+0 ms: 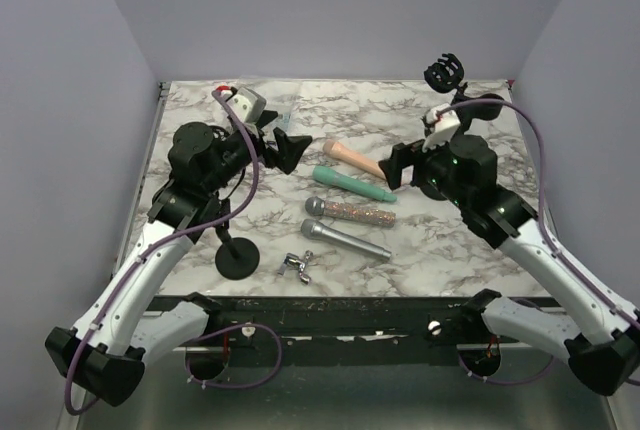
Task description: Remove the microphone from the stand
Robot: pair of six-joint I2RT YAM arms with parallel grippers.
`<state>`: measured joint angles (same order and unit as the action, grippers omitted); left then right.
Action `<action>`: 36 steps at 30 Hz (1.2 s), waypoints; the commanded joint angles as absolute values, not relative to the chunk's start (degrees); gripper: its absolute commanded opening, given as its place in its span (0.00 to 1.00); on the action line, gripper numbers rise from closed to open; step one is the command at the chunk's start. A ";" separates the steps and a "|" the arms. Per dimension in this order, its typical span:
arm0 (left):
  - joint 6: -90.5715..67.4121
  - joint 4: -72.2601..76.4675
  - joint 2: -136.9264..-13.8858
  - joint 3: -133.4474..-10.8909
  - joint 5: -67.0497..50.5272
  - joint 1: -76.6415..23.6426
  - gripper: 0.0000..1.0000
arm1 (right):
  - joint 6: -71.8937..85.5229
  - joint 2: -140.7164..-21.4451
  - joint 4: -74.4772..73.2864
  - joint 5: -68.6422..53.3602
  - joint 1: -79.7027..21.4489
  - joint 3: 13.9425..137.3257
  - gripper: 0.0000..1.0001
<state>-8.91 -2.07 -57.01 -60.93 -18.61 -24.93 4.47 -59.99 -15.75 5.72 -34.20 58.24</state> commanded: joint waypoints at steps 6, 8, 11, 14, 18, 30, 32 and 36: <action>-10.26 2.93 -44.48 -54.93 -13.49 -26.27 0.99 | 18.84 -38.07 -22.01 17.79 -34.60 50.08 1.00; -11.77 2.35 -40.26 -52.83 -12.98 -26.19 0.99 | 21.83 -34.68 -24.13 18.67 -34.63 49.93 1.00; -13.54 1.38 -33.73 -49.63 -11.59 -26.10 0.99 | 24.11 -29.08 -26.58 16.80 -34.63 49.97 1.00; -15.30 0.26 -25.51 -45.94 -10.41 -26.06 0.98 | 27.19 -22.53 -26.78 15.65 -34.63 48.46 1.00; -16.65 -2.18 -14.36 -41.68 -8.81 -26.09 0.99 | 28.05 -13.29 -26.50 18.44 -34.57 45.22 1.00; -19.51 -7.84 11.01 -38.47 -1.60 -26.10 0.99 | 29.85 -11.17 -34.59 19.45 -34.61 52.47 1.00; -19.52 -8.47 12.72 -38.58 -1.14 -26.10 0.99 | 29.98 -10.50 -35.36 19.75 -34.63 53.24 1.00; -19.34 -9.37 14.03 -39.15 -0.44 -26.10 0.99 | 30.91 -9.25 -36.34 21.24 -34.63 53.82 1.00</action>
<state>-18.74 -7.33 -0.25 -38.44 -3.01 -26.33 29.19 -10.72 -33.19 18.63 -34.20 52.49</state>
